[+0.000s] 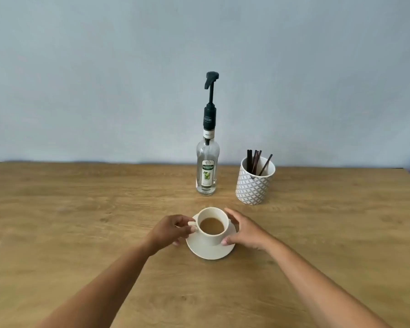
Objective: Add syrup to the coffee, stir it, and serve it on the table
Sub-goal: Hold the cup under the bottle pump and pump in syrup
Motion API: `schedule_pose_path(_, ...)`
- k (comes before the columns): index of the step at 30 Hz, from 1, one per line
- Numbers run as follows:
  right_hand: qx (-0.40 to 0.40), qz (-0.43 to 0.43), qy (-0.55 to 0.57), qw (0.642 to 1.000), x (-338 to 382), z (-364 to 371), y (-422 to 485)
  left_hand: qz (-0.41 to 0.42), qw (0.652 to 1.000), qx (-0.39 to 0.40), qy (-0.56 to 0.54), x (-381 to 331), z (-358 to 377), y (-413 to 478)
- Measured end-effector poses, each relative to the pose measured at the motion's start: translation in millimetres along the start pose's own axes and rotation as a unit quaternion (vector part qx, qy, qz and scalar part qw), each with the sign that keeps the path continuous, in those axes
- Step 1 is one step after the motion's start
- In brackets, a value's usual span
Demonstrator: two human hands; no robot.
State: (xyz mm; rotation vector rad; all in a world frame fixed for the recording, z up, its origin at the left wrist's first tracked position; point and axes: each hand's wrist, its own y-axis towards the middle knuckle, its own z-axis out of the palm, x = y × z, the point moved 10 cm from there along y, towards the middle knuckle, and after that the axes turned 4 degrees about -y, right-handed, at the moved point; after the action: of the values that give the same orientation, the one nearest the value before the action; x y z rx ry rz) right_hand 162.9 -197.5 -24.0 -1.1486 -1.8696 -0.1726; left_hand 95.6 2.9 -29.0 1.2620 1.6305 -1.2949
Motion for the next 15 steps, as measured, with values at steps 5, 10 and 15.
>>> schedule_pose_path(5,-0.064,-0.014,0.063,0.996,-1,10,0,-0.014,0.996,-0.062,-0.07,10,4,0)
schedule_pose_path(10,-0.075,-0.027,0.092,0.993,3,13,-3,-0.026,0.99,-0.082,-0.111,14,6,-1)
schedule_pose_path(15,-0.07,-0.041,0.109,0.991,12,4,-1,-0.022,0.984,-0.094,-0.153,9,3,-2)
